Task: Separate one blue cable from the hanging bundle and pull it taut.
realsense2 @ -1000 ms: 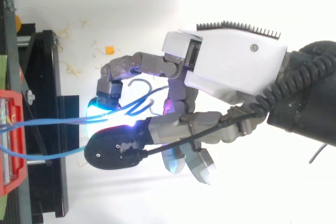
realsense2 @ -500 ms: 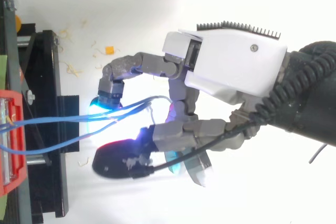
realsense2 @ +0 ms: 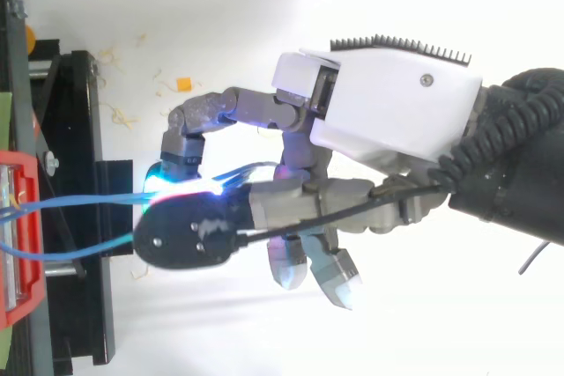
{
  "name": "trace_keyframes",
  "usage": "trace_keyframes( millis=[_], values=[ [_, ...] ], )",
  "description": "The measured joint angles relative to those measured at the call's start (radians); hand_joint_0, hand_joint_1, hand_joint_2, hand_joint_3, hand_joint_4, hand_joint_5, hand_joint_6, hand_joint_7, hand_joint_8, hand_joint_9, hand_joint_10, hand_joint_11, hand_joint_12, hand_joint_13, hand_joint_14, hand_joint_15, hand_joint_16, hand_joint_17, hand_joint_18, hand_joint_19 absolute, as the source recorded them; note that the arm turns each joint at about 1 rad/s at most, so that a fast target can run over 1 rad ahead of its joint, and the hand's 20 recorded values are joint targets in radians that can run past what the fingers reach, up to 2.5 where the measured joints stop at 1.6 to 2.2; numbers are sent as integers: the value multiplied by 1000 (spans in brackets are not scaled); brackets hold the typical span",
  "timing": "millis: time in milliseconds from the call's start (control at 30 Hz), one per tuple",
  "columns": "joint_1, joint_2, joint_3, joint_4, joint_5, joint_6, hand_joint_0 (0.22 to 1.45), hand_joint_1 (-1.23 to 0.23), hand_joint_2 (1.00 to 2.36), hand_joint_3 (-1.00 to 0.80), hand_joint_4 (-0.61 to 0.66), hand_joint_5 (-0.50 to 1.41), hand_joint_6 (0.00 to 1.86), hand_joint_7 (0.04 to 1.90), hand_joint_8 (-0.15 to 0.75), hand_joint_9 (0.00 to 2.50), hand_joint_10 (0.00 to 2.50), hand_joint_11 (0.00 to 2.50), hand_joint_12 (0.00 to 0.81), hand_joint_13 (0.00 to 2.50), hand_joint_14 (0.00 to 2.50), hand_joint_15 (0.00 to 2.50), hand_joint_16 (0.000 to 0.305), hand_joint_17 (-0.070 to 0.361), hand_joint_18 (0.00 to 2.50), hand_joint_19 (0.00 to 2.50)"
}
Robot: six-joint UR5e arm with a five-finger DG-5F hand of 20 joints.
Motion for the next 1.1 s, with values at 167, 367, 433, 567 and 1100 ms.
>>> trace_keyframes(
  millis=[167, 367, 433, 567, 1100],
  values=[
    [0, 0, 0, 0, 1, 2, 755, -675, 1015, -281, 132, 140, 505, 1153, 153, 2100, 19, 490, 276, 1488, 22, 631, 49, 111, 1049, 691],
    [-1, 0, 0, 0, 1, 3, 715, -747, 1016, -86, 56, 144, 505, 1160, 187, 2064, 18, 470, 291, 1476, 21, 607, 56, 127, 1090, 625],
    [-1, 0, 0, 0, 1, 3, 709, -788, 1010, -57, 39, 146, 506, 1166, 189, 2073, 17, 455, 300, 1485, 18, 602, 61, 137, 1128, 591],
    [-1, 0, 0, 0, 1, 4, 516, -928, 1413, -103, 74, 146, 506, 1180, 221, 2086, 14, 368, 348, 1527, 15, 537, 81, 182, 1286, 473],
    [-1, 0, -1, -4, 1, 4, 532, -305, 1000, -500, 104, 132, 504, 1141, 141, 2008, 15, 392, 285, 1394, 21, 596, 66, 147, 1022, 607]
  ],
)
